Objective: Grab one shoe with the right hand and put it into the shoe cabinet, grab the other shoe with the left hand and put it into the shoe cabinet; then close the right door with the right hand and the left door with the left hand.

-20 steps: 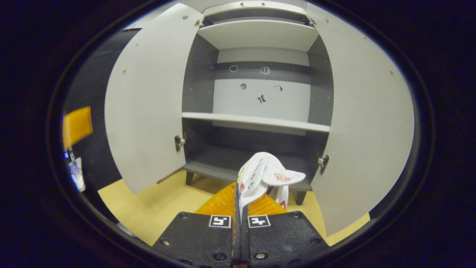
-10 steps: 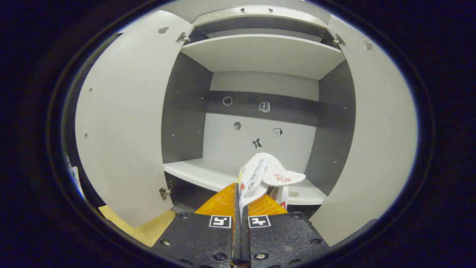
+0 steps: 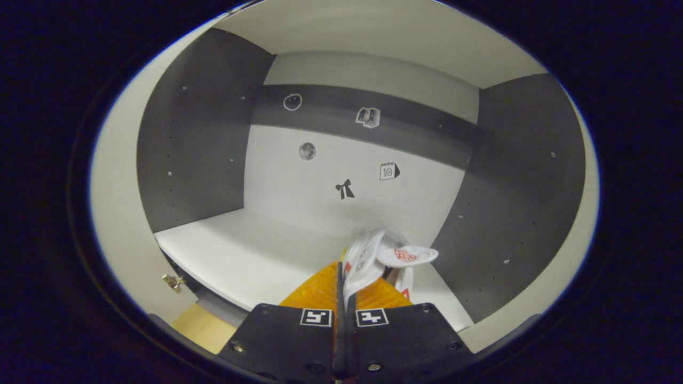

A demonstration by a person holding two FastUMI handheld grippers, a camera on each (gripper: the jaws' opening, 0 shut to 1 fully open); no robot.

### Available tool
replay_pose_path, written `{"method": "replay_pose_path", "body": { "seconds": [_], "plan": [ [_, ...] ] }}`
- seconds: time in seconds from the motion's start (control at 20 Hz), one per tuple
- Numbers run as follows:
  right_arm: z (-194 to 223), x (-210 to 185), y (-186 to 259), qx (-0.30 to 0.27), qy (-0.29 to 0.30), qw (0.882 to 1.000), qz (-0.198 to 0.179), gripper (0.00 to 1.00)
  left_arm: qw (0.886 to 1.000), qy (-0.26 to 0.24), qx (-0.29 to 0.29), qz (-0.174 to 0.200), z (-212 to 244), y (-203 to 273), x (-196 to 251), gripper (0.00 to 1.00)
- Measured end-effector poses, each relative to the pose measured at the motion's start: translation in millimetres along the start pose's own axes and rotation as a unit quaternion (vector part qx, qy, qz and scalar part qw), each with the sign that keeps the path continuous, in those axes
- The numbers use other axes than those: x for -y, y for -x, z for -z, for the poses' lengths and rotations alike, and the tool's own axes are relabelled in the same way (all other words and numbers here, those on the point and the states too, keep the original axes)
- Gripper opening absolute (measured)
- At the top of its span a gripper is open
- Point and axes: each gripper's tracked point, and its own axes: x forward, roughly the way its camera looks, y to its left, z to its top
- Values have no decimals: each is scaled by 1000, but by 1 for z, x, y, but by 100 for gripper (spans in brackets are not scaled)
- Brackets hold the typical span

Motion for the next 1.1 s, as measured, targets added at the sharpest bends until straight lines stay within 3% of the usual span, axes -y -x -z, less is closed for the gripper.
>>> {"method": "replay_pose_path", "body": {
  "seconds": [0.2,0.6,0.85,1.1],
  "plan": [
    [3,2,-18,-37,-16,999,3,4,1000,0,-3,-10,2,-3,-10,95],
    [14,-6,-37,-125,7,992,1,4,1000,2,-10,-2,7,-5,-4,95],
    [7,-1,-23,-110,11,994,10,18,1000,2,-11,-5,9,-4,-6,95],
    [-16,7,23,-49,14,999,12,18,1000,4,-8,-2,8,-5,-1,95]
  ]
}}
